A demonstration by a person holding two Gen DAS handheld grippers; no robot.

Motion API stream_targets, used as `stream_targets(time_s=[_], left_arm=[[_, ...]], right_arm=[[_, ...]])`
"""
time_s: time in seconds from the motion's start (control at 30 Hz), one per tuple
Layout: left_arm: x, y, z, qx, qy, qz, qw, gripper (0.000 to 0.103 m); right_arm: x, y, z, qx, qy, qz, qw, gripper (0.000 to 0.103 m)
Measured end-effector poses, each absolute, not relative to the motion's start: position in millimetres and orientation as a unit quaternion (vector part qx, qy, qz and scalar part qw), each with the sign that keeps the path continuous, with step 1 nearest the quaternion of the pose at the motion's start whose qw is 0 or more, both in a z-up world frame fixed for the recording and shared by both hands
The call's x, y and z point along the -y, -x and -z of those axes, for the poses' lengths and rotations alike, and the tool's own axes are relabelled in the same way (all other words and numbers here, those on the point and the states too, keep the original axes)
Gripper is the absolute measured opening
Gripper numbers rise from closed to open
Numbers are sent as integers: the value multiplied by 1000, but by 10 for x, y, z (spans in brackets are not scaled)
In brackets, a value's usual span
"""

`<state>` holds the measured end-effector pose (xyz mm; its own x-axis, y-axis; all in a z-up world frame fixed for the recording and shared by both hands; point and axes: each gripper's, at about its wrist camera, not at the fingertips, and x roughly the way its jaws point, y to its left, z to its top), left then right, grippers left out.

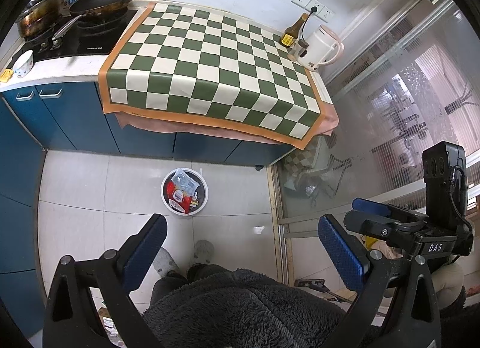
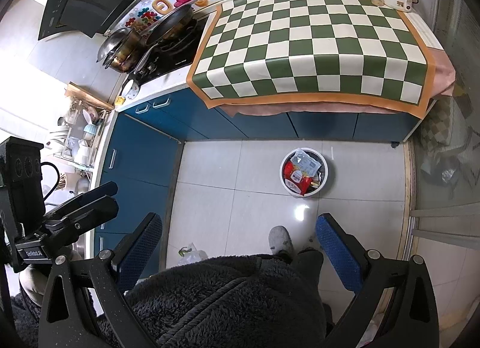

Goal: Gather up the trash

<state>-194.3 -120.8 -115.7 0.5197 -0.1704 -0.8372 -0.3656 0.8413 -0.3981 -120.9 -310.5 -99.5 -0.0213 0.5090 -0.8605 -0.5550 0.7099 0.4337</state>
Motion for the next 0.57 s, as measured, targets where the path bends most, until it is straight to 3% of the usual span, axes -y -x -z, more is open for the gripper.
stream_targets(time_s=[0.57], left_arm=[[1208, 1881, 1108, -481, 275, -64, 830, 103]], right_arm=[[3097, 1184, 990, -605, 18, -380, 699, 103]])
